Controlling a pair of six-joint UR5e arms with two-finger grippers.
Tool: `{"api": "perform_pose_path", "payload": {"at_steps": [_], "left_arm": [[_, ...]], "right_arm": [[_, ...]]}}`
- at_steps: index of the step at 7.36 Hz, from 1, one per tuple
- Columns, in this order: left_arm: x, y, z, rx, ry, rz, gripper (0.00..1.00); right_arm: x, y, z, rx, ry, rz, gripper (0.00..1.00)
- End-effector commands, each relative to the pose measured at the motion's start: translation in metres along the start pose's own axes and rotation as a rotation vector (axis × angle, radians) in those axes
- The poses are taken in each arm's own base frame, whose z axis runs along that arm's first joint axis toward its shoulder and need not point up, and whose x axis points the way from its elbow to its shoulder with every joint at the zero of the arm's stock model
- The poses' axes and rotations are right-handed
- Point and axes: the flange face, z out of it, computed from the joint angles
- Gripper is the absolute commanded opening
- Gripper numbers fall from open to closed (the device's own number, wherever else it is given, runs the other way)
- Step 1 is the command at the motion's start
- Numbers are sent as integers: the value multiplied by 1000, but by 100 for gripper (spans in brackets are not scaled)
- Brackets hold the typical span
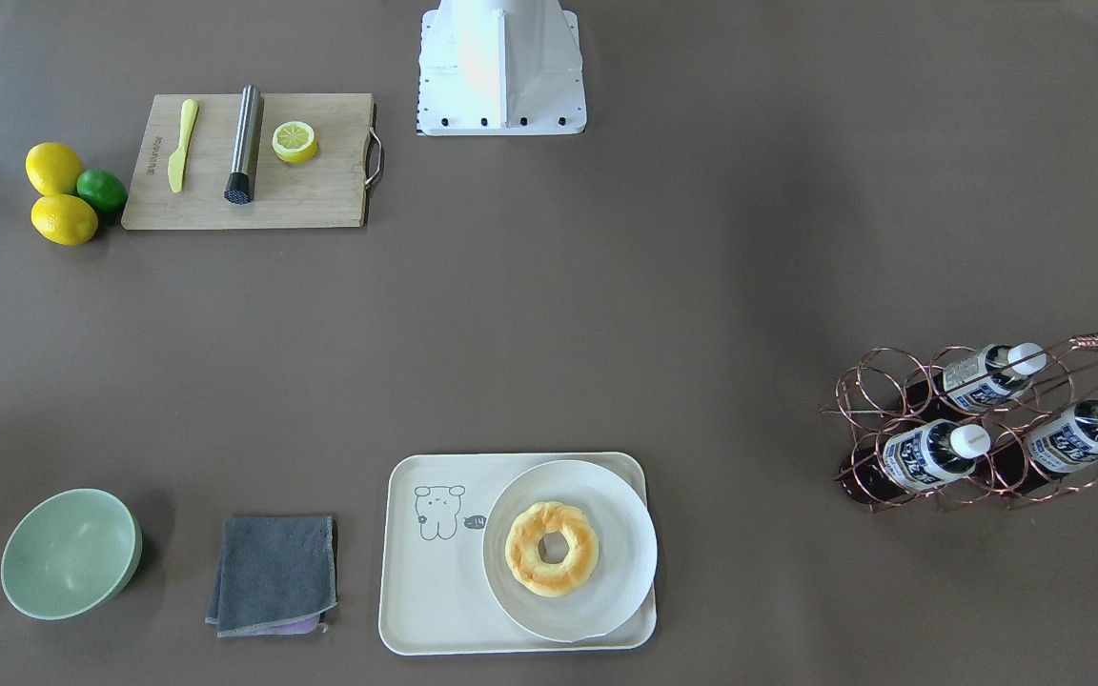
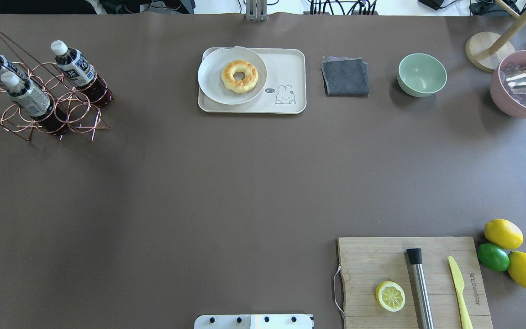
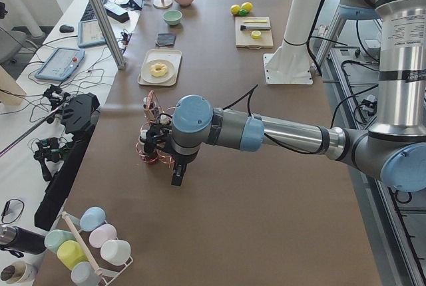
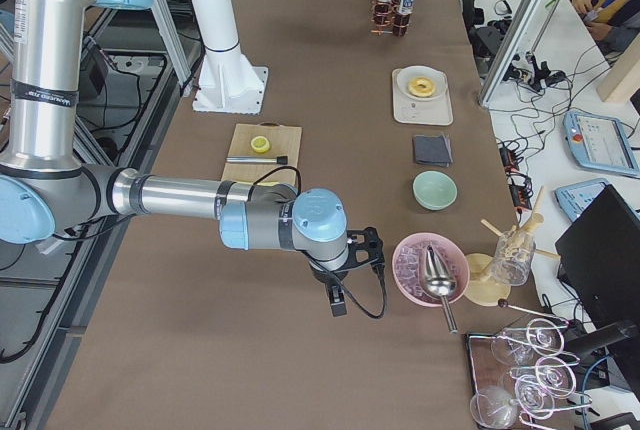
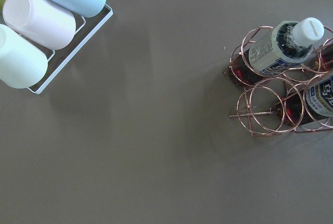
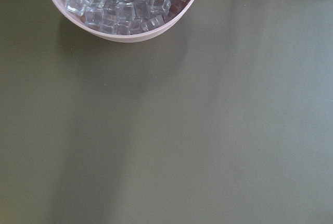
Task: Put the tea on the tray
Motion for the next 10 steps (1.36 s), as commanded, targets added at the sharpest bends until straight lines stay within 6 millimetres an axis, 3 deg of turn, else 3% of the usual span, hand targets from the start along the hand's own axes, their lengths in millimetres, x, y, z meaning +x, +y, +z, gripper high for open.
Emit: {"api": "perform_pose_path", "payload": {"at_steps": [1, 5, 7, 10], "left_arm": [[1, 2, -1, 10, -2, 4, 97], [0, 1, 0, 19, -38, 30, 97], [-6, 14, 5, 19, -41, 28, 97], [-3, 15, 7, 24, -40, 48, 97]], "right_arm": [[1, 1, 1, -2, 1, 1, 100], [2, 0, 2, -2, 4, 26, 100], [-2, 0, -2, 6, -4, 20, 100], [-6, -5, -6, 18, -6, 4, 100]]}}
